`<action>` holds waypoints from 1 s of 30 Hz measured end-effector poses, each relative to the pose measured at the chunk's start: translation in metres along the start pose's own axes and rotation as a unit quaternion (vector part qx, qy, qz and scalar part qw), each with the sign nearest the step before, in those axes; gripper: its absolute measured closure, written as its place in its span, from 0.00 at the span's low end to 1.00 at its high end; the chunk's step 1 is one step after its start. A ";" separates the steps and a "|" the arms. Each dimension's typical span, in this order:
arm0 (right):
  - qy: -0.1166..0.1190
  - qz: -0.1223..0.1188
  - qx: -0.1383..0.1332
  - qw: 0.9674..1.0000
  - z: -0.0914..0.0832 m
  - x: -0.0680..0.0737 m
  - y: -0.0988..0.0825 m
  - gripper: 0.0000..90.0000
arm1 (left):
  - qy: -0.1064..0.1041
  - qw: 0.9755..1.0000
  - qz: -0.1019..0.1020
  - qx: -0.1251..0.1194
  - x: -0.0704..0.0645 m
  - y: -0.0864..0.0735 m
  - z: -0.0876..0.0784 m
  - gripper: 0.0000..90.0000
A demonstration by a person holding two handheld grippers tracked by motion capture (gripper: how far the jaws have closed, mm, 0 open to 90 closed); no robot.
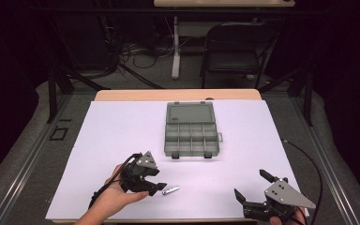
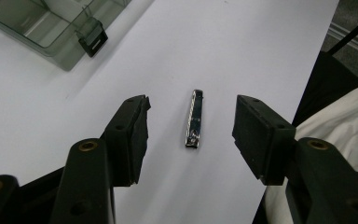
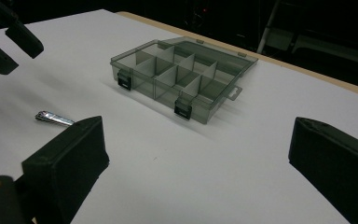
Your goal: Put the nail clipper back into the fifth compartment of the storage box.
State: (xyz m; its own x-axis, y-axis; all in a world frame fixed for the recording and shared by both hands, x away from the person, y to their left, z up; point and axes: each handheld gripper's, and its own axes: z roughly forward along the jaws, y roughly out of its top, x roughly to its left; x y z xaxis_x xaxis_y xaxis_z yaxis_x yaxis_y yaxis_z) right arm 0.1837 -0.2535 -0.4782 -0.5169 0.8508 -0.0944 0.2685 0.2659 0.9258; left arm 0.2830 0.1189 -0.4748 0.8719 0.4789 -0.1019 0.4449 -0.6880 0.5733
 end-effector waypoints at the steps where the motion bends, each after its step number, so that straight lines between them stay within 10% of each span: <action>1: -0.001 0.000 -0.001 1.000 0.000 0.000 0.000 0.04 | -0.001 1.000 -0.001 0.003 0.000 0.000 0.002 0.51; 16: -0.002 0.000 0.000 1.000 0.001 0.000 -0.001 0.05 | -0.009 0.998 0.012 0.057 -0.004 0.003 0.026 0.63; 30: 0.001 -0.003 0.004 1.000 0.002 0.000 -0.002 0.05 | -0.011 0.992 0.022 0.126 -0.006 0.007 0.049 0.72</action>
State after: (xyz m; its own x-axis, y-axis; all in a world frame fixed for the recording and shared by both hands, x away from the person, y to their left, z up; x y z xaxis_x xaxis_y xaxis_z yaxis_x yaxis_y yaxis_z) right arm 0.1845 -0.2532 -0.4806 -0.5199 0.8485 -0.0987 0.2727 0.2744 0.9222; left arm 0.2908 0.0841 -0.5097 0.8951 0.4342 -0.1011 0.4401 -0.8240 0.3568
